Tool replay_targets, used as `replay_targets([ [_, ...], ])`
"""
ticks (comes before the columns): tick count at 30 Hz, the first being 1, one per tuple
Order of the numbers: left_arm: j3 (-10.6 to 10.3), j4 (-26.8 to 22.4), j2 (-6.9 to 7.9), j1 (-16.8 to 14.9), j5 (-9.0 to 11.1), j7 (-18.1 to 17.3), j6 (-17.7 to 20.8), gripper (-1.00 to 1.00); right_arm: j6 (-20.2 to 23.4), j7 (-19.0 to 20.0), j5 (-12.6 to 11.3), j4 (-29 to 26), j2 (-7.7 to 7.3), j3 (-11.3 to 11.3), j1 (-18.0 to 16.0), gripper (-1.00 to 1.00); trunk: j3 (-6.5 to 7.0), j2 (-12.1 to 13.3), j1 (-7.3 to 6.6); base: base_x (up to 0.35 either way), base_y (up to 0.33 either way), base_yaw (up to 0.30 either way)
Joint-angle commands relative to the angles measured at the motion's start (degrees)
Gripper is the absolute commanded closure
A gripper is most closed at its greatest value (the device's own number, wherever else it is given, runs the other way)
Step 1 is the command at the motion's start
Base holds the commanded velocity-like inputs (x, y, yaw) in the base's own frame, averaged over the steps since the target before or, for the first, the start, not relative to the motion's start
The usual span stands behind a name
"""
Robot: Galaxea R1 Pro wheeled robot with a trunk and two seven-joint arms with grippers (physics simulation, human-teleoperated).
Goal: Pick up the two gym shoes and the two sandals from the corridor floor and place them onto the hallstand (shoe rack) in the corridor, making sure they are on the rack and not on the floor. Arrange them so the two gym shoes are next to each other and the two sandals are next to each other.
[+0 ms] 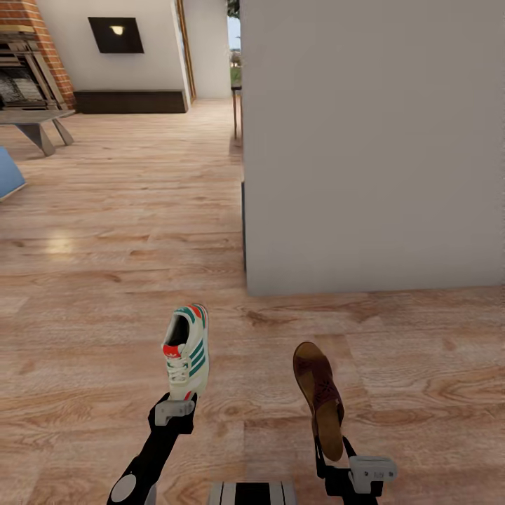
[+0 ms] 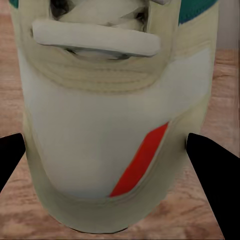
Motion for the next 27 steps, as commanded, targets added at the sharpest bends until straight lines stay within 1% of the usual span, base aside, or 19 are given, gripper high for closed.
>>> replay_targets([
  [1, 0.0, 0.0, 0.0, 0.0, 0.01, -0.01, 0.0, 1.0, -0.05, 0.11, -0.15, 0.0, 0.0, 0.0, 0.0, 1.0, 0.0, 0.0, 0.0, -0.183, 0.0, -0.08],
  [10, 0.01, 0.0, 0.0, 0.0, 0.02, -0.01, 0.0, 1.0, -0.05, 0.11, -0.21, 0.04, 0.0, -0.08, -0.14, 1.0, 0.09, 0.0, 0.0, -0.072, 0.0, -0.203],
  [27, 0.03, 0.0, 0.0, 0.0, 0.07, -0.01, 0.0, 1.0, -0.05, 0.11, -0.29, 0.76, 0.0, -0.36, -0.32, 1.0, 0.5, 0.0, 0.0, -0.008, 0.0, -0.274],
])
